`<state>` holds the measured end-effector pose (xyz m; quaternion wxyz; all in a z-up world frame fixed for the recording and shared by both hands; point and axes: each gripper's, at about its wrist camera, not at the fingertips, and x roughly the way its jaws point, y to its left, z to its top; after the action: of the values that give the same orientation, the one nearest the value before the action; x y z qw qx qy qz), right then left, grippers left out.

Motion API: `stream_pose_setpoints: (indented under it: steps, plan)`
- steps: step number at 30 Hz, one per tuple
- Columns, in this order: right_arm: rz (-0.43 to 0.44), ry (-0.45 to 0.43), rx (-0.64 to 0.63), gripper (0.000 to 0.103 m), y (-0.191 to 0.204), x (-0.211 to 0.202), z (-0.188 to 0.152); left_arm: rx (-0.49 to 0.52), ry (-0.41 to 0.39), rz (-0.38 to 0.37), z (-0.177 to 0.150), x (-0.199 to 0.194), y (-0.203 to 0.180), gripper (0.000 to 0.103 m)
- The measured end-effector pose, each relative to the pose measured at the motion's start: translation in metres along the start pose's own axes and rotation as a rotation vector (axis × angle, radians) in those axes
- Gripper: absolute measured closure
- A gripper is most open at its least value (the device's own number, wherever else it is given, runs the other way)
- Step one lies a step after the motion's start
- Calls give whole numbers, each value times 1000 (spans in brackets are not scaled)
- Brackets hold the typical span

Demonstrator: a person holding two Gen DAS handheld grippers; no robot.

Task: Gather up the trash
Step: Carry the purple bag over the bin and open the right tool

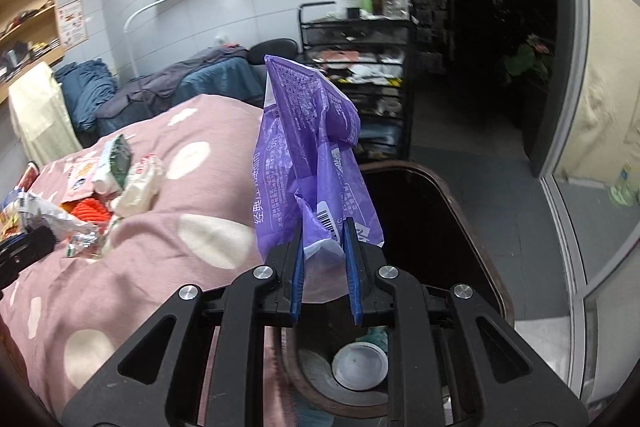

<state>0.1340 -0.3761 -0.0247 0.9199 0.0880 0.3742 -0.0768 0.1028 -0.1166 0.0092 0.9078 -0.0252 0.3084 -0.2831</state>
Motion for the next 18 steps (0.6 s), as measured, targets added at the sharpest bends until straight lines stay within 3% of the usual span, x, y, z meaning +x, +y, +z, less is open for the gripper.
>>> stream_pose_setpoints:
  steps: [13, 16, 18]
  plan:
    - [-74, 139, 98, 84, -41, 44, -25, 32, 42, -38, -2, 18, -17, 78]
    - [-69, 152, 111, 80, -43, 48, -32, 30, 48, -46, -1, 21, -17, 78]
    - [-66, 154, 121, 68, -42, 48, -34, 33, 52, -49, 0, 22, -18, 78]
